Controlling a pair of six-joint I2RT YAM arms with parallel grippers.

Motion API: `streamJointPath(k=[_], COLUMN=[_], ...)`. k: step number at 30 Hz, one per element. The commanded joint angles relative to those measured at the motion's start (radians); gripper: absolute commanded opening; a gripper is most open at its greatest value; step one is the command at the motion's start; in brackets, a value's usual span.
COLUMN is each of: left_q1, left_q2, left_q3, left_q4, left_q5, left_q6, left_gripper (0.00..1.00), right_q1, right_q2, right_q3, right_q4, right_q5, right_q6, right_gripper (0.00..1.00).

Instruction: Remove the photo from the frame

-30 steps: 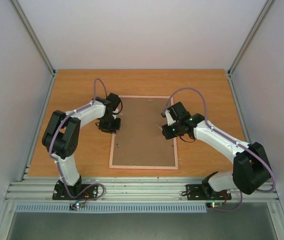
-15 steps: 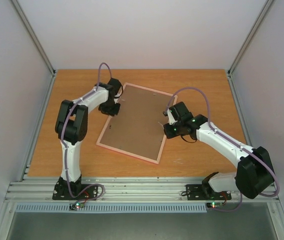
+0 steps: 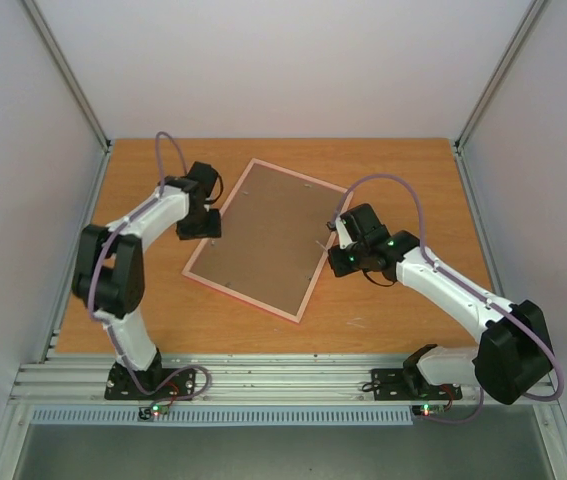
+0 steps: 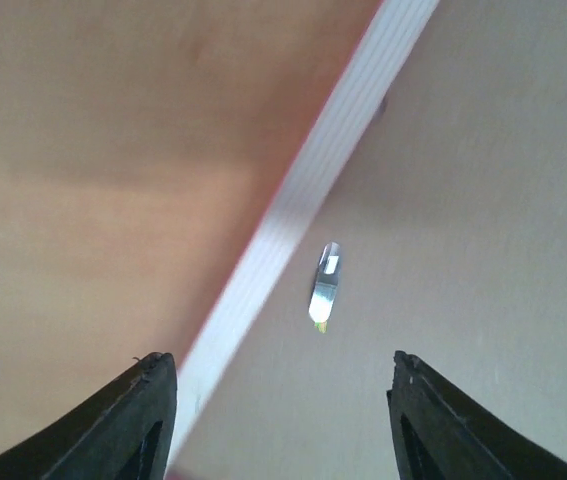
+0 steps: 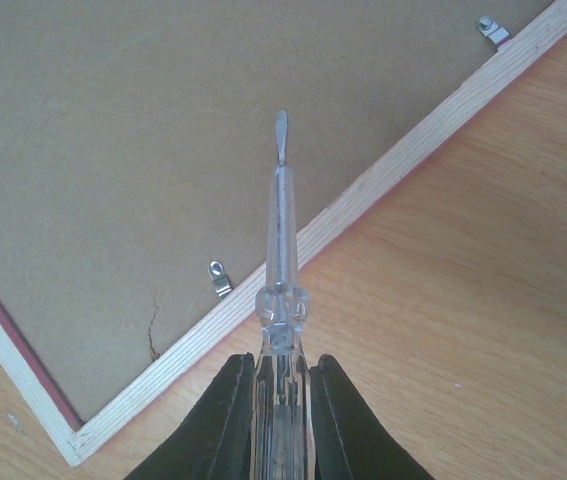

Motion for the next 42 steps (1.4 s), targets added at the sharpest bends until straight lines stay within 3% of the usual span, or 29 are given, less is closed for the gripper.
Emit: streamJointPath(k=[1, 5, 10, 21, 28, 34, 42], left_q1=[-0.005, -0.005, -0.01, -0.012, -0.012, -0.012, -0.013], left_q2=[-0.174, -0.315, -0.452, -0.385, -0.391, -0.381, -0.349], left_q3=[-0.182, -0.343, -0.575, -0.634, -0.66, -0.659, -0.596], left_q4=[0.033, 0.065, 0.225, 0.329, 0.328, 0.325, 0.345], left_q5=[0.027, 0.057, 0.112, 0.17, 0.167, 0.172, 0.183], left_q6=[-0.257, -0.413, -0.642, -0.721, -0.722, -0.703, -0.589], left_gripper=[0.59, 0.61, 0.62, 0.61, 0.44, 0.22, 0.12], right_q1=[0.004, 0.005, 0.004, 0.005, 0.004, 0.004, 0.005], right_q2=[-0.021, -0.035, -0.032, -0.042, -0.045, -0.042, -0.047], right_q3=[-0.026, -0.048, -0.063, -0.084, -0.091, -0.083, -0.068], right_q4=[0.025, 0.04, 0.055, 0.05, 0.058, 0.062, 0.043], right_q5=[-0.006, -0.017, -0.031, -0.044, -0.041, -0.043, -0.045], right_q6=[-0.014, -0.006, 0.0, 0.008, 0.02, 0.021, 0.01], right_gripper=[0.01, 0.01, 0.01, 0.01, 0.01, 0.01, 0.01])
